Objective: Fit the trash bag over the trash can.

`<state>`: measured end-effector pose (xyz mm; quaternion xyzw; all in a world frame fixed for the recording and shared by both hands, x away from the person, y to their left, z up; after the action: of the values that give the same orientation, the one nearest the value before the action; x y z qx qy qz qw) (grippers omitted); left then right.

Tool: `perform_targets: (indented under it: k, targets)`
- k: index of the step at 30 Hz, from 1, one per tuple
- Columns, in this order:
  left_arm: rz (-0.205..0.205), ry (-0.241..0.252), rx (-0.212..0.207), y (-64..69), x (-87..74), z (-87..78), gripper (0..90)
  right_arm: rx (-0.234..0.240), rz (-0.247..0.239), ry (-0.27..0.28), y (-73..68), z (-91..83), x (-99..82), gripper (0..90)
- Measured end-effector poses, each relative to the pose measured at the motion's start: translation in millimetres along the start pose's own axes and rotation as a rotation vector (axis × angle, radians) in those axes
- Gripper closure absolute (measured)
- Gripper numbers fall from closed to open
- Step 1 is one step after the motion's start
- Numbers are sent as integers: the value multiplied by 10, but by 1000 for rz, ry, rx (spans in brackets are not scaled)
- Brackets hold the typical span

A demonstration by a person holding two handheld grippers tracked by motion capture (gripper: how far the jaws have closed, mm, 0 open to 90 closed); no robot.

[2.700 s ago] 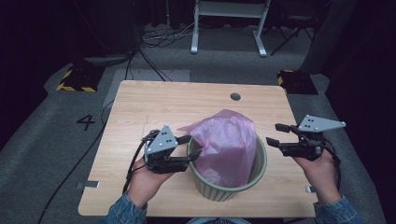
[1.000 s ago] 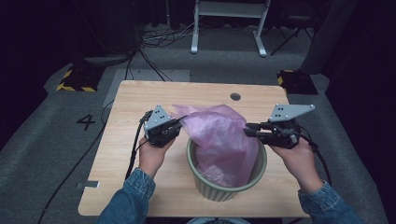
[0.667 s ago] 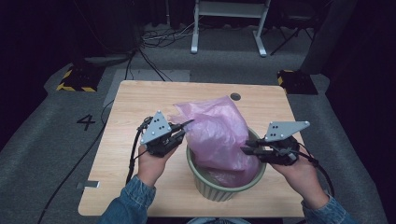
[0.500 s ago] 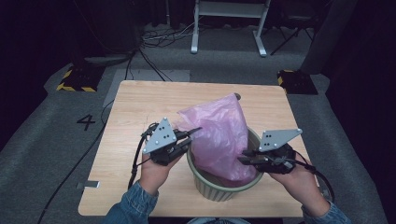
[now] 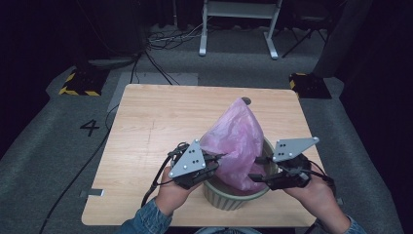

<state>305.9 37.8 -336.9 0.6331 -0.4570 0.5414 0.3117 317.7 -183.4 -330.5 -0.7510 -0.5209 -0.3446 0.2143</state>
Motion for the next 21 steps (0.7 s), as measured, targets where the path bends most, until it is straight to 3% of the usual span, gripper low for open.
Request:
perform_targets:
  k: [2,3,6,10,16,18,19,20,21]
  targets:
    - [-4,-1,1,-4,-5,-6,894,-20,-1,-3,12,-29,5,421]
    - [-5,-5,5,-11,-13,-18,895,-60,2,12,50,-106,28,388]
    - [-5,-4,6,-12,-11,-30,895,-68,16,34,75,-177,57,367]
    - [10,-17,-4,-4,5,-19,895,-96,-3,80,96,-288,187,374]
    - [8,-33,-17,-8,-12,39,895,-93,-49,56,86,-192,318,361]
    - [8,-34,-26,2,-11,61,894,-81,-50,53,90,-114,356,393]
    - [12,-33,-27,7,-10,67,894,-74,-53,54,91,-81,373,466]
    - [13,-31,-24,10,-10,68,891,-43,-60,35,92,-10,387,672]
    - [15,-30,-13,5,-12,57,879,-40,-60,27,92,14,382,726]
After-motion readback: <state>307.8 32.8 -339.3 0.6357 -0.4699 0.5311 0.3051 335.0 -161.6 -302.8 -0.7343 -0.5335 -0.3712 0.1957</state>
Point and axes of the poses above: each handheld gripper's, and its own axes: z roughly forward along the jaws, x roughly out of its top, y roughly to its right, the point moved 4 cm from there along z, roughly forward along the jaws
